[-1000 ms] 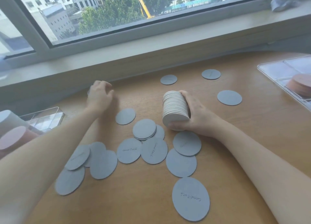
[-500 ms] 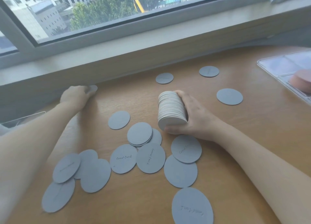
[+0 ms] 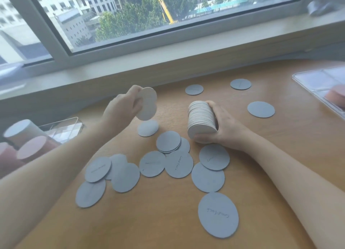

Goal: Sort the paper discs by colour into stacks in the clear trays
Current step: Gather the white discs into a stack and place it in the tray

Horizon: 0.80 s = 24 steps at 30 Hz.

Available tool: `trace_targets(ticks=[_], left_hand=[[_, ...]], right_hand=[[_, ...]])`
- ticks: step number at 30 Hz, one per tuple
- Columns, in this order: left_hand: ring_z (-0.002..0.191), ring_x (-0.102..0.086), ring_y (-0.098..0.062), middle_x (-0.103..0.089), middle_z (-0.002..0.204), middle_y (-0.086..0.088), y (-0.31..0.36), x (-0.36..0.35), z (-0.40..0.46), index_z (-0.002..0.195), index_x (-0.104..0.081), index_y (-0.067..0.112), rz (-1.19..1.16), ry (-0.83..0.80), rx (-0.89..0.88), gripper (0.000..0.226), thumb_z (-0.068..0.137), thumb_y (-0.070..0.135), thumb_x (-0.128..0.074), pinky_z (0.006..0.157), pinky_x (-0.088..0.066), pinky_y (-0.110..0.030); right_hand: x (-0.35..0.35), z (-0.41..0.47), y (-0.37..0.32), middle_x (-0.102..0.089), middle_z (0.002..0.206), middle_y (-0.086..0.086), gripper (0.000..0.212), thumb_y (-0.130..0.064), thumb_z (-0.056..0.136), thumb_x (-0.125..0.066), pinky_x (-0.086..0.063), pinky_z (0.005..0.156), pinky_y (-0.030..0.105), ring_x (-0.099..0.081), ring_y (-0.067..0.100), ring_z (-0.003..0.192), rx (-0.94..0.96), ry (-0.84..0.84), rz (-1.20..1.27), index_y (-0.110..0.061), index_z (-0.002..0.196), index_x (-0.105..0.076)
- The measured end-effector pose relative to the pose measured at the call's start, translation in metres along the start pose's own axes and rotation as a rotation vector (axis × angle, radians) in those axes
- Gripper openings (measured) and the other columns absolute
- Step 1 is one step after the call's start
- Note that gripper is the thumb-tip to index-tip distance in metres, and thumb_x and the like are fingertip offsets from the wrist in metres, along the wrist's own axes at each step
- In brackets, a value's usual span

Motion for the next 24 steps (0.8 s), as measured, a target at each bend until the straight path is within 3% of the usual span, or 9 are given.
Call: trace_targets(ticks=[3, 5, 7, 10, 14, 16, 20, 24], left_hand=[[0.064, -0.051, -0.011, -0.057, 0.076, 0.002, 0.049, -0.001, -0.025, 0.114, -0.048, 0.026, -0.164, -0.001, -0.116, 0.014, 0.1, 0.023, -0.047, 0.064, -0.042, -0.033], [0.059, -0.048, -0.004, -0.053, 0.073, 0.009, 0.082, -0.005, -0.042, 0.112, -0.049, 0.023, -0.236, -0.016, -0.189, 0.011, 0.101, 0.022, -0.047, 0.056, -0.035, -0.02], [0.063, -0.049, -0.001, -0.054, 0.077, 0.014, 0.105, -0.007, -0.057, 0.111, -0.05, 0.021, -0.29, 0.021, -0.257, 0.011, 0.102, 0.022, -0.044, 0.055, -0.035, -0.018], [0.073, -0.053, -0.002, -0.058, 0.086, 0.017, 0.117, -0.009, -0.065, 0.112, -0.05, 0.025, -0.343, 0.1, -0.288, 0.01, 0.103, 0.021, -0.045, 0.062, -0.042, -0.024], [0.073, -0.054, -0.004, -0.061, 0.094, 0.013, 0.118, -0.006, -0.069, 0.121, -0.046, 0.027, -0.335, 0.2, -0.318, 0.018, 0.103, 0.024, -0.046, 0.064, -0.044, -0.025], [0.068, -0.053, -0.006, -0.064, 0.098, 0.011, 0.12, -0.009, -0.071, 0.124, -0.045, 0.028, -0.288, 0.231, -0.353, 0.019, 0.104, 0.027, -0.046, 0.062, -0.043, -0.027], [0.062, -0.043, -0.009, -0.062, 0.087, 0.01, 0.125, -0.018, -0.074, 0.117, -0.046, 0.023, -0.213, 0.319, -0.418, 0.015, 0.104, 0.032, -0.045, 0.049, -0.042, -0.03], [0.062, -0.051, -0.01, -0.065, 0.086, 0.006, 0.13, -0.02, -0.078, 0.113, -0.047, 0.019, -0.18, 0.436, -0.452, 0.014, 0.102, 0.025, -0.053, 0.044, -0.045, -0.034]], right_hand=[[0.0, -0.001, 0.0, -0.042, 0.137, -0.011, 0.115, -0.067, 0.053, -0.082, -0.037, 0.109, 0.04, -0.041, 0.009, 0.127, -0.003, 0.003, 0.005, -0.037, 0.147, -0.022], [0.0, -0.001, -0.001, -0.042, 0.139, -0.011, 0.113, -0.059, 0.057, -0.085, -0.036, 0.11, 0.038, -0.04, 0.009, 0.127, 0.01, 0.01, 0.01, -0.034, 0.148, -0.023], [0.002, -0.001, -0.003, -0.043, 0.138, -0.012, 0.108, -0.05, 0.062, -0.088, -0.036, 0.109, 0.035, -0.041, 0.008, 0.126, 0.028, 0.023, 0.02, -0.032, 0.148, -0.026], [0.002, -0.002, -0.003, -0.042, 0.137, -0.014, 0.104, -0.045, 0.064, -0.089, -0.037, 0.107, 0.031, -0.04, 0.005, 0.125, 0.029, 0.025, 0.057, -0.032, 0.147, -0.027], [0.0, -0.002, -0.001, -0.041, 0.138, -0.015, 0.107, -0.047, 0.063, -0.089, -0.037, 0.108, 0.033, -0.039, 0.006, 0.128, 0.017, 0.008, 0.083, -0.033, 0.148, -0.025], [0.0, -0.001, 0.0, -0.042, 0.137, -0.015, 0.106, -0.047, 0.062, -0.089, -0.039, 0.107, 0.034, -0.04, 0.007, 0.127, 0.011, 0.004, 0.097, -0.035, 0.147, -0.026], [0.001, -0.001, 0.0, -0.041, 0.137, -0.015, 0.108, -0.048, 0.06, -0.088, -0.039, 0.107, 0.035, -0.04, 0.007, 0.128, 0.009, 0.002, 0.09, -0.035, 0.148, -0.026], [0.0, -0.001, 0.002, -0.035, 0.142, -0.017, 0.118, -0.045, 0.062, -0.09, -0.033, 0.103, 0.027, -0.034, 0.005, 0.13, -0.001, -0.008, 0.066, -0.031, 0.153, -0.017]])
Point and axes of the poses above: each hand's wrist, its own z-axis towards the middle knuckle, its own x-axis out of the back of the hand, y = z × x, the point moved 9 cm from there along z, towards the middle knuckle
